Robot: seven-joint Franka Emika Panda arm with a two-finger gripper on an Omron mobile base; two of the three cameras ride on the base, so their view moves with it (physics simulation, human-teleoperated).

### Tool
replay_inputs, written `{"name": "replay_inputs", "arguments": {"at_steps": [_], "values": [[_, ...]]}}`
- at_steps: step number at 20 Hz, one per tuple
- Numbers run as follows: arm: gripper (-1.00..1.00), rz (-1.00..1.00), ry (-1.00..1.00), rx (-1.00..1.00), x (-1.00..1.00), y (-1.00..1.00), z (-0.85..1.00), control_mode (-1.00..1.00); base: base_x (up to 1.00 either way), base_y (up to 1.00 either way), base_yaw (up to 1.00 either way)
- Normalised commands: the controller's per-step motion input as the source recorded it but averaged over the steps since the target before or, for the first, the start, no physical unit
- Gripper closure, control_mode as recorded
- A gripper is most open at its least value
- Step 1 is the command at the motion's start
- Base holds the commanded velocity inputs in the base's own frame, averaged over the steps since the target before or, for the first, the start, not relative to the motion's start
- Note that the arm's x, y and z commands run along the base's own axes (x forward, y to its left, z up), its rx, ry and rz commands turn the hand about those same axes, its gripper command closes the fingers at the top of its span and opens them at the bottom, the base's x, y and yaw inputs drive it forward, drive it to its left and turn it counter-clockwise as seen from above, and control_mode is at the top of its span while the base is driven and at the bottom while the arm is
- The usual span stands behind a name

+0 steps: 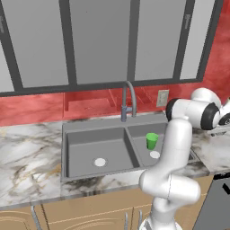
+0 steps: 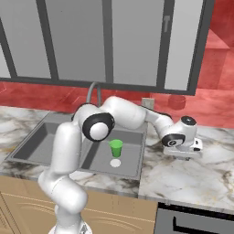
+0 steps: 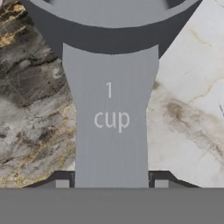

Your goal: Move any existing items from the left basin to the right basin for drying. Then move the measuring cup from the counter to the left basin of the sink for washing.

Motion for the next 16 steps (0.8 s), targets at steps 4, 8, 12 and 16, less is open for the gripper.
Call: {"name": "replay_inputs", "arguments": {"at_steps": [4, 8, 12, 16], "values": [[1.0, 0.0, 0.0, 0.0, 0.0, 0.0, 0.13, -1.0, 0.0, 0.0, 0.0], [1.0, 0.0, -0.12, -0.09, -0.2, 0.18, 0.51, -1.0, 0.0, 0.0, 0.0], [1.0, 0.02, -0.03, -0.06, -0.42, 0.32, 0.52, -1.0, 0.0, 0.0, 0.0], [1.0, 0.07, -0.04, -0.01, -0.56, 0.56, 0.45, -1.0, 0.0, 0.0, 0.0]]}}
